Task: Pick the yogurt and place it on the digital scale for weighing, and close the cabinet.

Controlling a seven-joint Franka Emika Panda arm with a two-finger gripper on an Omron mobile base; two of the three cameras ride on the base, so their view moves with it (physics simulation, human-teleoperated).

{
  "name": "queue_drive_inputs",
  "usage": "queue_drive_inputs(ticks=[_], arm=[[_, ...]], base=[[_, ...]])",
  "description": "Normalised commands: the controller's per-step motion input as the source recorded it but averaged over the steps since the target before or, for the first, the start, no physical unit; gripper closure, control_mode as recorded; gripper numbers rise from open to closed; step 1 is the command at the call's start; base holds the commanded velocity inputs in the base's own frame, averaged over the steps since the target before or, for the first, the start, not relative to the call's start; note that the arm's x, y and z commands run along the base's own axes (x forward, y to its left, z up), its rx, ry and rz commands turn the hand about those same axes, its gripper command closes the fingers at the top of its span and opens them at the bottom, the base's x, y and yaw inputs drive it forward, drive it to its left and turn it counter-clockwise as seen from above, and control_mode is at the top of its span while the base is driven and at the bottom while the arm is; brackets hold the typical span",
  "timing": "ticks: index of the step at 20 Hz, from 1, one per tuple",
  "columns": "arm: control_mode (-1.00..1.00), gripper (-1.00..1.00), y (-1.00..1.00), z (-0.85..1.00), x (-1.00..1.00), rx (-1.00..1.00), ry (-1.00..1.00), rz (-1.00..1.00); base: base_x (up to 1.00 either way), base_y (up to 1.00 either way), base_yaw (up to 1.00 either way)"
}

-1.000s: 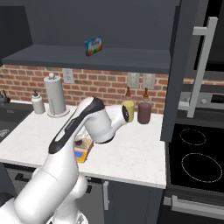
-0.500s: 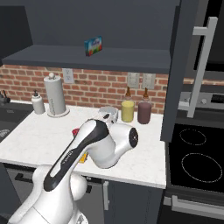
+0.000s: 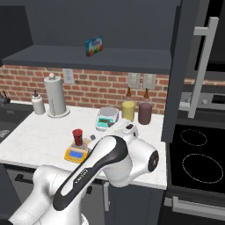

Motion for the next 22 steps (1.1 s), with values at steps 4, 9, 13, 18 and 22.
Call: queue_drive_inputs(ticks=[4,9,13,18,22], arm=[[-1.0,-1.0,-0.87,0.4,0.0,0.12,-0.06,-0.06],[-1.0,-1.0,-0.45,0.1,-0.05,0.09,-0.06,-0.01],[-1.0,-1.0,-0.29,0.0,-0.02,0.06,-0.03,-0.02],[-1.0,-1.0,-0.4,-0.1,0.0,0.11,0.0,-0.06],[-1.0,-1.0,-0.4,-0.09,0.0,0.1,-0.04,-0.04]], base=[[0.0,0.0,0.0],[0.0,0.0,0.0],[0.0,0.0,0.0],[0.0,0.0,0.0],[0.0,0.0,0.0]])
